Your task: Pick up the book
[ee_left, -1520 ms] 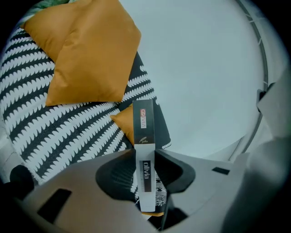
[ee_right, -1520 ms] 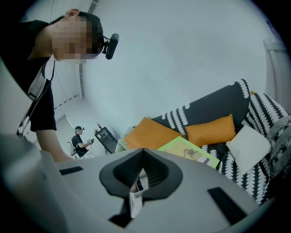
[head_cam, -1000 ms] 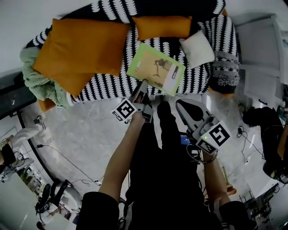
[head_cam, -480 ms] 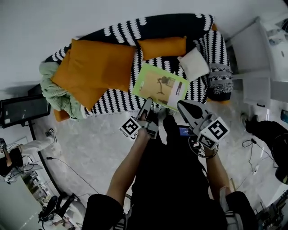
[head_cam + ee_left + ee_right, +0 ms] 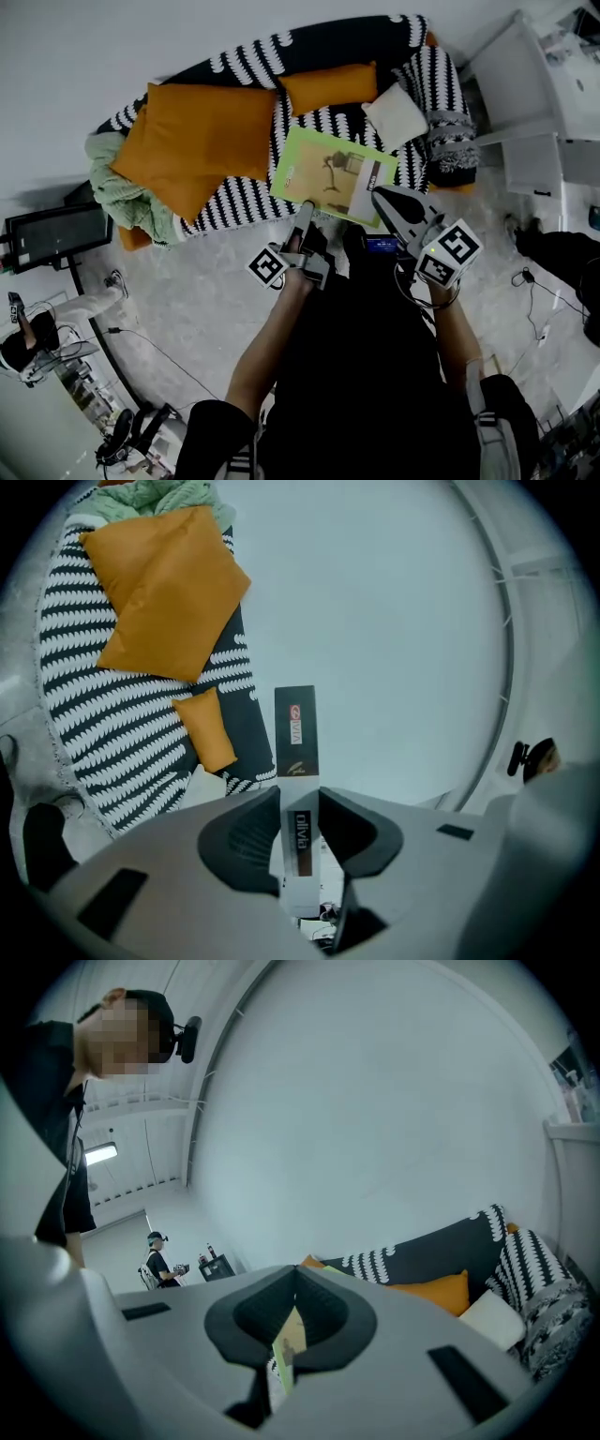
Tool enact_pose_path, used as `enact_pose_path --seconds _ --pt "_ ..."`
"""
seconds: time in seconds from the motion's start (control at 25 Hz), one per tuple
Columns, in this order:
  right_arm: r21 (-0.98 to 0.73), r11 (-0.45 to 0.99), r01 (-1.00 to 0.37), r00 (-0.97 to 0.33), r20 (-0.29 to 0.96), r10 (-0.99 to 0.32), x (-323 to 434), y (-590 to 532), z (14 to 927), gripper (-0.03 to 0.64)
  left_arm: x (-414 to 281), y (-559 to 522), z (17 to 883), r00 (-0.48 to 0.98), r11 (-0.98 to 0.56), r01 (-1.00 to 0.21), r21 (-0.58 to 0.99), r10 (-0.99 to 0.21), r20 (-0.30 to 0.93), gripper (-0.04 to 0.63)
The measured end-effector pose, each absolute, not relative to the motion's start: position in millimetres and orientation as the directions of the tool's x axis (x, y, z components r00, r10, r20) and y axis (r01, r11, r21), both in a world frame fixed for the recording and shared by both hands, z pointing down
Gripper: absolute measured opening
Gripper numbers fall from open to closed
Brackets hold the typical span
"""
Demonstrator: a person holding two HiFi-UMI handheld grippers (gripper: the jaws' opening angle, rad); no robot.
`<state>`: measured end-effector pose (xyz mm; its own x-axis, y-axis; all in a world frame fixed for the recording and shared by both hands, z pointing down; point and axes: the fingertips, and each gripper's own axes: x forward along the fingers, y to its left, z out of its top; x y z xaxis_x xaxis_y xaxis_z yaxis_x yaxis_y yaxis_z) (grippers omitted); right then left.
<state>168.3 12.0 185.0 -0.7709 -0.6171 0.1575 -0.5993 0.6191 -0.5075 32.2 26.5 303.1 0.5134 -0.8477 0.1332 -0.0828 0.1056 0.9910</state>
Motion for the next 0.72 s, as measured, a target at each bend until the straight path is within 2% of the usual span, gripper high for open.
enact_pose_path --seconds 0.28,0.72 --pt "-0.508 0.608 -0.610 -0.753 0.133 -0.644 160.1 27.0 171.9 0.017 5.5 44.0 281.7 0.502 0.068 -0.056 0.996 -0.860 0.087 0.135" --pt "-0.497 0.623 -0.605 -0.763 0.138 -0.631 84.8 96.2 155.2 0.017 -62.8 115.8 265.4 0.484 0.042 0.004 0.999 -0.874 0.035 0.135"
